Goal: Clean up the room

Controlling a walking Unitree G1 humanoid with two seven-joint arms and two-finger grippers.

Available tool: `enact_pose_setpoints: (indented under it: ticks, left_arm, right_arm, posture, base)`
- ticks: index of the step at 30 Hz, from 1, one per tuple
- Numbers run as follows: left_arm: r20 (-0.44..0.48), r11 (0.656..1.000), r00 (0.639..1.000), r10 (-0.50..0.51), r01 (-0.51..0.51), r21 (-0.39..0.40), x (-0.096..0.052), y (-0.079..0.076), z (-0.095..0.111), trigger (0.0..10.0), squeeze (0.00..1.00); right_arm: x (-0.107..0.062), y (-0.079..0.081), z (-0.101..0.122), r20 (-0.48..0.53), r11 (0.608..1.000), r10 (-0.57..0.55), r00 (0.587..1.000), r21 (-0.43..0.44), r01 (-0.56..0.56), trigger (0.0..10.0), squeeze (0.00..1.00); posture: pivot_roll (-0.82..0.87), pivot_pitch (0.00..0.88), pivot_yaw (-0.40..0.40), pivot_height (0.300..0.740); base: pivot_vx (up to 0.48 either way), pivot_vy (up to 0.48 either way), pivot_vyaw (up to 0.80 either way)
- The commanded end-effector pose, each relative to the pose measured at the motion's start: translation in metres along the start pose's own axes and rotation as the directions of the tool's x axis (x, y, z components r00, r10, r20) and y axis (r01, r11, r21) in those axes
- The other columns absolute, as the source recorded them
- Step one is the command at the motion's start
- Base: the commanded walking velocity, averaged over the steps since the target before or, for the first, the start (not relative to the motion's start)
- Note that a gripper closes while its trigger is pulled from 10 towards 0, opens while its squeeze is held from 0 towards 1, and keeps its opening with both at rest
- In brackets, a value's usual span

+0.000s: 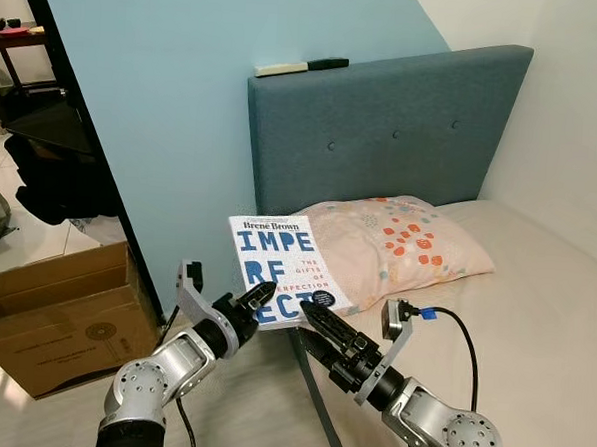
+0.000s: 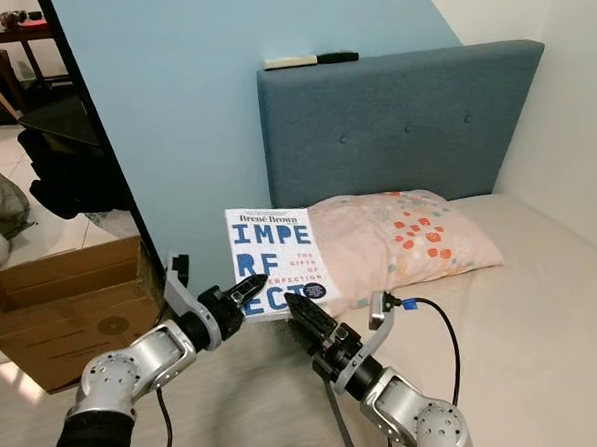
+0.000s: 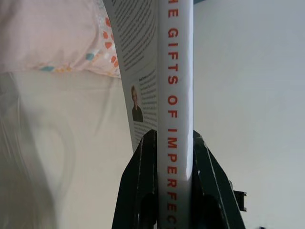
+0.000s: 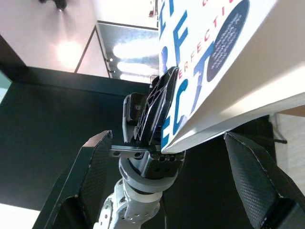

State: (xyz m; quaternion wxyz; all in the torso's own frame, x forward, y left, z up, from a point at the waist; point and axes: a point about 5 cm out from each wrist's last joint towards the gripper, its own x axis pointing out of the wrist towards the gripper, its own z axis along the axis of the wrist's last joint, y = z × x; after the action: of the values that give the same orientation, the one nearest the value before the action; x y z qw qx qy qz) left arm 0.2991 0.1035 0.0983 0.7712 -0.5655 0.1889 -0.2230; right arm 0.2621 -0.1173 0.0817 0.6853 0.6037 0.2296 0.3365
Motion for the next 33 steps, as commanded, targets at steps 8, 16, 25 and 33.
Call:
enact_pose_setpoints:
  ticks: [8, 16, 25, 33]
  left_arm:
    - [-0.068, 0.999, 0.997, -0.023, 0.019, -0.048, -0.0029, 0.0017, -0.0219, 10.0, 0.00]
    - [-0.061, 1.000, 0.998, -0.005, 0.004, -0.025, -0.0029, 0.0028, -0.0196, 10.0, 0.00]
    - [-0.011, 0.999, 0.999, 0.040, -0.040, 0.005, -0.0016, 0.0060, -0.0142, 10.0, 0.00]
    - [-0.004, 0.999, 0.999, 0.051, -0.051, 0.012, -0.0019, 0.0072, -0.0129, 10.0, 0.00]
  right_arm:
    - [0.0036, 0.0016, 0.0055, 0.037, 0.999, 0.005, 0.999, 0.050, -0.007, 10.0, 0.00]
    - [0.0041, 0.0021, 0.0066, 0.042, 0.998, 0.006, 0.999, 0.064, -0.009, 0.0, 0.00]
    - [0.0036, 0.0016, 0.0086, 0.049, 0.998, -0.008, 0.999, 0.055, 0.005, 0.0, 0.00]
    - [0.0045, 0.0009, 0.0108, 0.071, 0.999, -0.018, 0.997, 0.052, 0.014, 0.0, 0.00]
  posture:
    - [0.06, 0.013, 0.076, 0.740]
    - [0.06, 0.011, 0.077, 0.740]
    - [0.06, 0.010, 0.077, 0.740]
    - [0.06, 0.012, 0.077, 0.740]
  base:
    - [0.000, 0.000, 0.00]
    - [0.000, 0.000, 0.00]
    - [0.000, 0.000, 0.00]
    - [0.000, 0.000, 0.00]
